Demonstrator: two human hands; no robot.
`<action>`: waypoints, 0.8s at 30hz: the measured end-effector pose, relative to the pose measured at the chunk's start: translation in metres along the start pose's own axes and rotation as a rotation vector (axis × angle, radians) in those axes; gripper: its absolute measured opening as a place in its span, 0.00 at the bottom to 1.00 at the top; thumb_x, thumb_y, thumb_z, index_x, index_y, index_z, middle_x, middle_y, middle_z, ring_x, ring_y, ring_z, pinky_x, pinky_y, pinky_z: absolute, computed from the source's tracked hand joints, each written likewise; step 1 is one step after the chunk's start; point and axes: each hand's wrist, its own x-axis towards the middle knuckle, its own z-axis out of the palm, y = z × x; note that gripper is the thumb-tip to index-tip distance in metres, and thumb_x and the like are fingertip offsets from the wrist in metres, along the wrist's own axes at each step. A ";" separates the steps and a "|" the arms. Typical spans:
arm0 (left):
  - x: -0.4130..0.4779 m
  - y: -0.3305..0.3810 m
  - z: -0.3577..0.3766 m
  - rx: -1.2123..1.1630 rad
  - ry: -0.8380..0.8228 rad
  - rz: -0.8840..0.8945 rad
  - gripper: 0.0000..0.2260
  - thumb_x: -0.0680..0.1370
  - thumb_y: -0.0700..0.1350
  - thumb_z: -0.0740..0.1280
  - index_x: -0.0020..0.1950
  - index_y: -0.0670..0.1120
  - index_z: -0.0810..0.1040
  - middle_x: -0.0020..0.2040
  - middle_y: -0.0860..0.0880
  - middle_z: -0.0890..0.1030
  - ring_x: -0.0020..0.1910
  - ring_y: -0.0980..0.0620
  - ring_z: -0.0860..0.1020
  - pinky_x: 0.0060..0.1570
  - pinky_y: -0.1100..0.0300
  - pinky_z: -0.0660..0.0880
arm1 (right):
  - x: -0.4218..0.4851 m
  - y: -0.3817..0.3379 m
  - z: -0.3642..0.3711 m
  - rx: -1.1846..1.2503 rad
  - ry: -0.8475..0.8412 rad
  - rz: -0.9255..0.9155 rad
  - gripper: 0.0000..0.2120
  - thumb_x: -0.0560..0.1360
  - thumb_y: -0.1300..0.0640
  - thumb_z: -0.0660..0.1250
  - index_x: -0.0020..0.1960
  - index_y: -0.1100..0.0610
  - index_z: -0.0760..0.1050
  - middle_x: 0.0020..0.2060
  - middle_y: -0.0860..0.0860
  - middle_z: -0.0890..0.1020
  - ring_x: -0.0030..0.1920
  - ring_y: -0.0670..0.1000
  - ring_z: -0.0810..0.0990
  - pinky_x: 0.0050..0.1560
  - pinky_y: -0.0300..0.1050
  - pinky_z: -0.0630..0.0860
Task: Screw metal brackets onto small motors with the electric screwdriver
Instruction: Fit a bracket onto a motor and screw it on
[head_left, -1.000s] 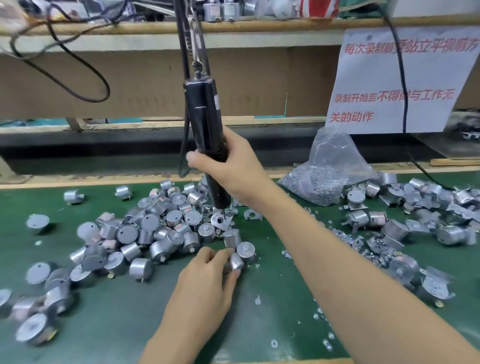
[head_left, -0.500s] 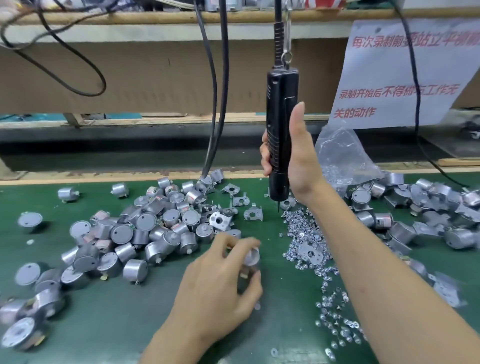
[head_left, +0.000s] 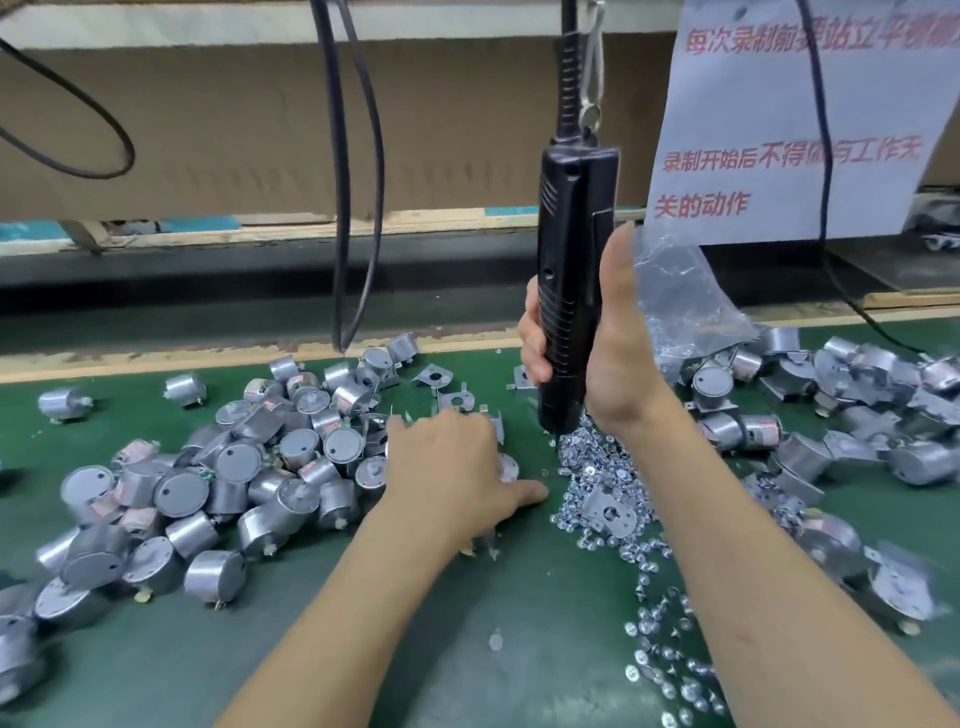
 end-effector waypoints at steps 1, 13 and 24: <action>-0.001 -0.002 0.002 -0.020 -0.009 0.009 0.30 0.65 0.77 0.63 0.35 0.50 0.67 0.32 0.53 0.69 0.32 0.49 0.66 0.56 0.45 0.67 | -0.001 0.000 0.000 0.016 -0.019 0.002 0.43 0.54 0.16 0.63 0.38 0.56 0.71 0.28 0.53 0.71 0.25 0.51 0.68 0.29 0.43 0.66; -0.005 -0.026 0.009 -0.184 -0.022 0.200 0.15 0.70 0.64 0.63 0.45 0.54 0.73 0.39 0.55 0.80 0.46 0.48 0.77 0.50 0.51 0.71 | -0.005 0.007 0.000 0.094 -0.097 0.032 0.39 0.55 0.16 0.65 0.36 0.54 0.73 0.27 0.51 0.70 0.24 0.51 0.67 0.31 0.47 0.62; -0.005 -0.024 0.012 -0.161 -0.017 0.181 0.16 0.70 0.64 0.63 0.46 0.53 0.73 0.39 0.55 0.80 0.47 0.48 0.76 0.52 0.49 0.69 | -0.007 0.010 0.006 0.096 -0.113 0.055 0.41 0.54 0.16 0.66 0.37 0.56 0.71 0.27 0.52 0.69 0.24 0.51 0.67 0.29 0.44 0.65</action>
